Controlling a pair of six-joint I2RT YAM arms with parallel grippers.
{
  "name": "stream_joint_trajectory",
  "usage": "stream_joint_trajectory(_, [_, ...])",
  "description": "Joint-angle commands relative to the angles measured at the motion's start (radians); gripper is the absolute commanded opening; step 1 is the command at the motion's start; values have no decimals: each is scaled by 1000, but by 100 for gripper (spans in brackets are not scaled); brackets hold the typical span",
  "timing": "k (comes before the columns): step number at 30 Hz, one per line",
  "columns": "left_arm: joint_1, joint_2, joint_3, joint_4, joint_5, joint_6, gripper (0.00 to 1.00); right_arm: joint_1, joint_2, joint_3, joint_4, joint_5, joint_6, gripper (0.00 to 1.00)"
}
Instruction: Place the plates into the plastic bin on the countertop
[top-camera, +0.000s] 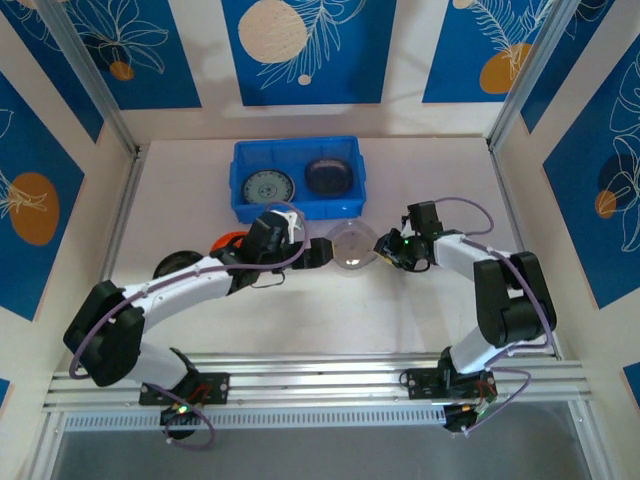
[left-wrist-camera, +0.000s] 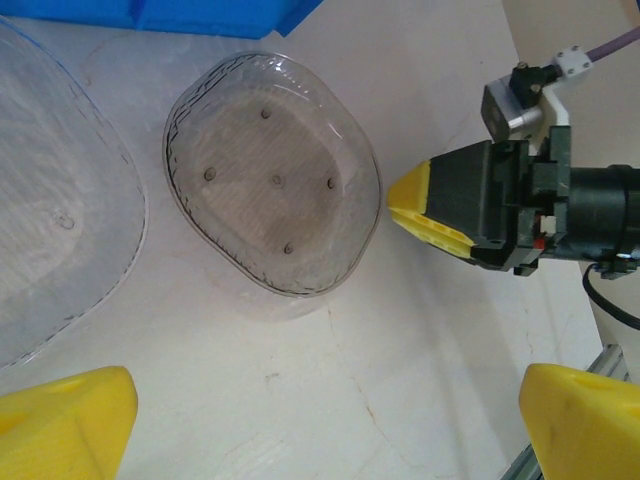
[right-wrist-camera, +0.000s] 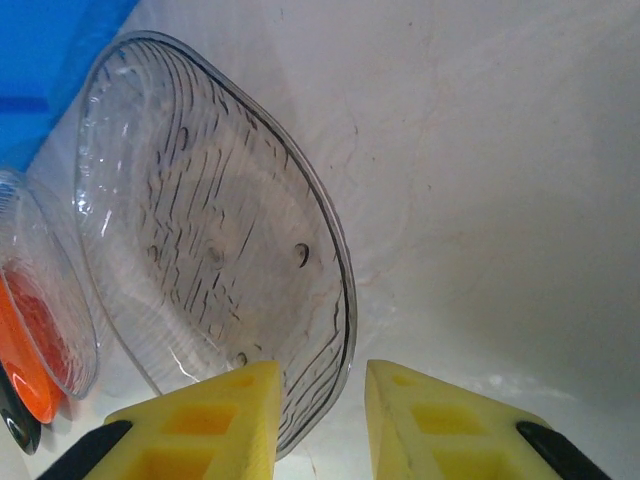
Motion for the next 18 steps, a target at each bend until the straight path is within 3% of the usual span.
stream_joint_trajectory(1, [-8,24,13,21,6,7,98,8,31,38,10,8,12,30])
stream_joint_trajectory(13, [-8,48,15,25,6,8,98,15,117,73,16,0,15,29])
stream_joint_trajectory(18, [-8,56,13,24,6,7,97,17,140,79,18,8,20,24])
